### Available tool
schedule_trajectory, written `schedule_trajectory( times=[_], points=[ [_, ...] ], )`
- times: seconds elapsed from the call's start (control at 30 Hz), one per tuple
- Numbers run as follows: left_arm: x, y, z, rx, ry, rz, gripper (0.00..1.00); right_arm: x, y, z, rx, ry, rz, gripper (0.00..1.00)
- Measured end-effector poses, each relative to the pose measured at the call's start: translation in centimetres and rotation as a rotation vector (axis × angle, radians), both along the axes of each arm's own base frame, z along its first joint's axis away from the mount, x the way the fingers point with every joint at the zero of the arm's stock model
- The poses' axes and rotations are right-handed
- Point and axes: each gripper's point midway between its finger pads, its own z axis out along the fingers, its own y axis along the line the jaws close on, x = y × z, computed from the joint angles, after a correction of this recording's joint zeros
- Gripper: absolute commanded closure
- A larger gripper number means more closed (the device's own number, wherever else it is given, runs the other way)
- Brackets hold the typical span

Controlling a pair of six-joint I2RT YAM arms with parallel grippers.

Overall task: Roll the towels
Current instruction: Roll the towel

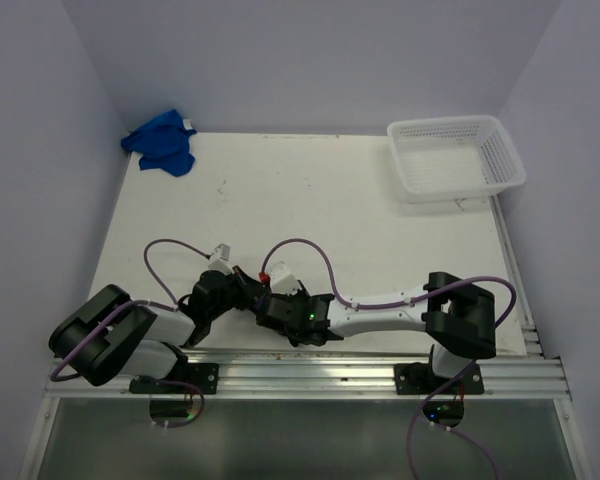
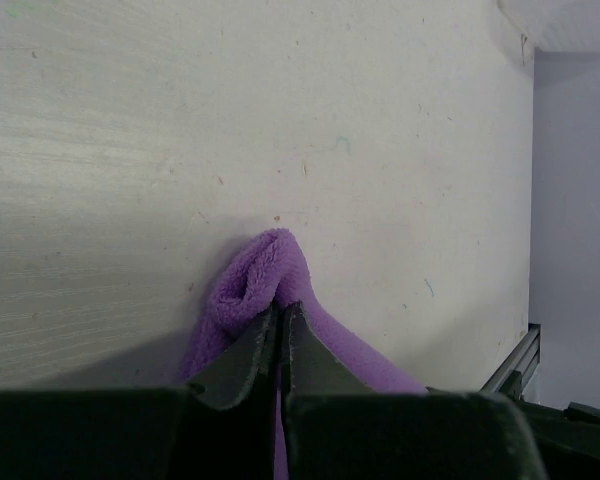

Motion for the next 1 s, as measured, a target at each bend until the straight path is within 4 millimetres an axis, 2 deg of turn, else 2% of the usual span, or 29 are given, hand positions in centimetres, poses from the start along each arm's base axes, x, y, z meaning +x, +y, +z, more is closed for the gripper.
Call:
schedule_trajectory(
  times=[0.1,0.17,0.33,0.53,0.63,0.8,1.0],
  points=[
    [0.0,0.0,0.0,0.000,0.000,0.000,1.00,0.0,0.2,-0.3,-0.001,-0.005,0.028,0.91],
    [0.0,0.0,0.0,0.000,0.000,0.000,1.00,-0.1,0.2,-0.6,-0.007,-0.008,0.055,1.00],
    [0.0,0.0,0.0,0.008,-0.002,-0.005,1.00,-0.7,0.4,-0.8,-0.021,-0.026,0.129,1.00],
    [0.0,-0.4,0.2,0.040,0.026,-0.030,1.00,-2.3,1.4,0.4,-0.069,-0.157,0.230,1.00],
    [-0.4,-0.8,0.2,0.054,0.051,-0.061,1.00,-3.2,1.6,0.4,-0.150,-0.256,0.270,1.00],
    [-0.6,-0.7,0.2,0.070,0.077,-0.066,1.00,-3.9,1.4,-1.0,-0.329,-0.395,0.310,1.00],
    [-1.6,-0.8,0.3,0.065,0.103,-0.097,1.00,-5.3,1.8,-1.1,-0.463,-0.517,0.367,1.00]
  ],
)
